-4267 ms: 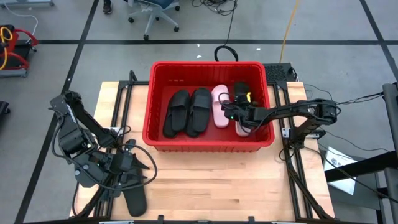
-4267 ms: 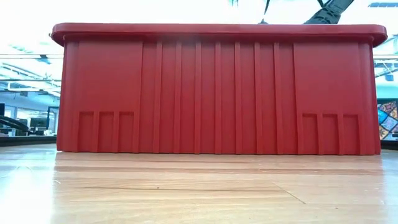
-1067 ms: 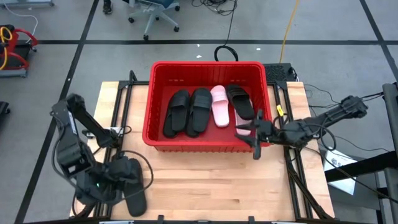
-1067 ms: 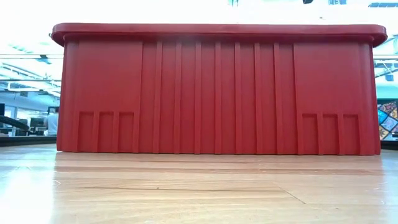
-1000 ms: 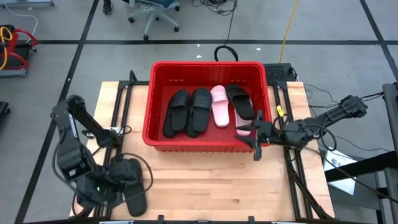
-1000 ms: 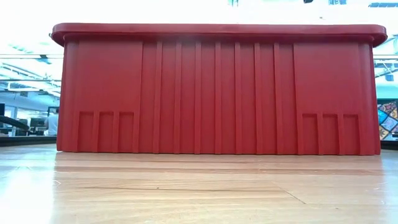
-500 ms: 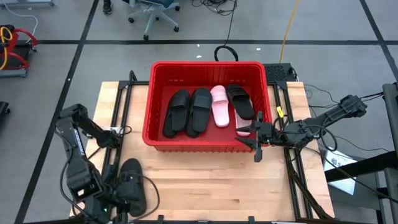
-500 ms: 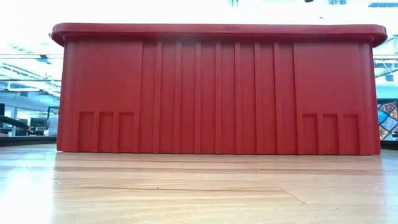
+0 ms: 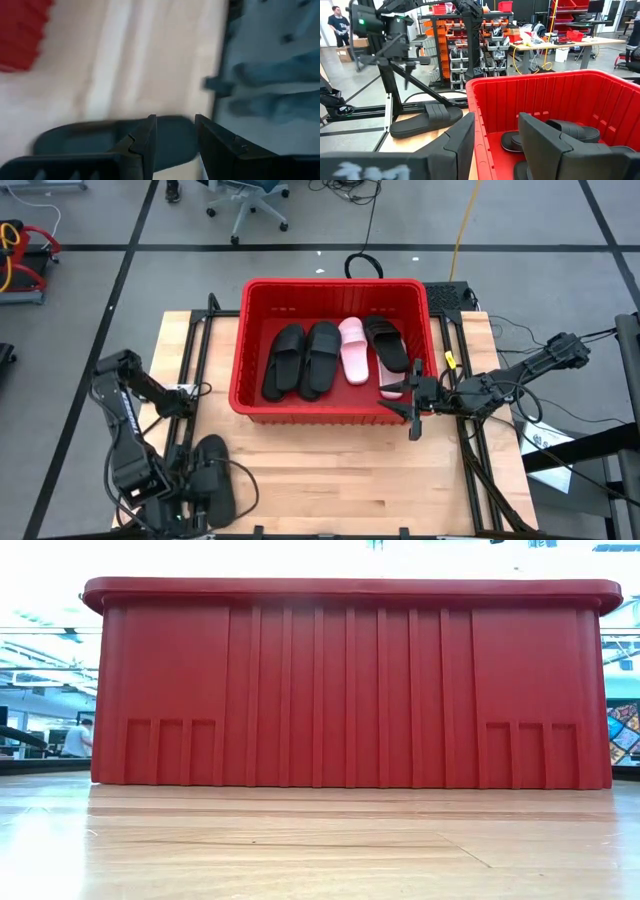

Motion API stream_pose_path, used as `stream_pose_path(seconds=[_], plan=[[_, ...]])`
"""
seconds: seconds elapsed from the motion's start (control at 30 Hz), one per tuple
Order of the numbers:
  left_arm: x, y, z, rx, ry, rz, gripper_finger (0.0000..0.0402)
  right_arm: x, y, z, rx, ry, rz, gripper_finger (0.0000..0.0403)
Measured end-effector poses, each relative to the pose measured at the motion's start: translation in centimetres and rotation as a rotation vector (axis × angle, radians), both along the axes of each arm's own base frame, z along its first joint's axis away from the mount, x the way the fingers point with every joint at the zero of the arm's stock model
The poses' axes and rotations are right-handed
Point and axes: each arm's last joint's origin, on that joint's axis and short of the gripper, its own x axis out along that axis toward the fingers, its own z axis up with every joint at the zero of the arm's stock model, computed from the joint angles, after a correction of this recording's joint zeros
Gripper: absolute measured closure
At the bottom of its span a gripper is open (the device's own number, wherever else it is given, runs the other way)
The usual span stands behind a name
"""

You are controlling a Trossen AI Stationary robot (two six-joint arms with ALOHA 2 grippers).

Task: Pick and place slides into bin
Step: Put the black slide into the red bin

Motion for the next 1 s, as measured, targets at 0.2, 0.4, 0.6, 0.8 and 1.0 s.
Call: stream_pose_path(seconds=[0.2, 0.4, 0.6, 0.8, 1.0], plan=[[-0.5, 0.0, -2.1, 0.232, 0.114, -0.056, 0.0273, 0.0, 0.0, 0.0, 0.0, 0.0, 0.0, 0.0261], [0.0, -0.8, -4.4, 0.372, 0.188, -0.065, 0.0273, 0.0, 0.0, 0.0, 0.0, 0.0, 0.0, 0.0262], [0.3, -2.4, -7.2, 0.432, 0.228, -0.006, 0.0273, 0.0, 0.0, 0.0, 0.0, 0.0, 0.0, 0.0263], [0.3, -3.5, -10.0, 0.536, 0.297, -0.016, 0.0273, 0.0, 0.0, 0.0, 0.0, 0.0, 0.0, 0.026], [0.3, -3.9, -11.8, 0.608, 0.371, -0.008, 0.0273, 0.0, 0.0, 0.0, 0.001, -0.001, 0.0, 0.0259]])
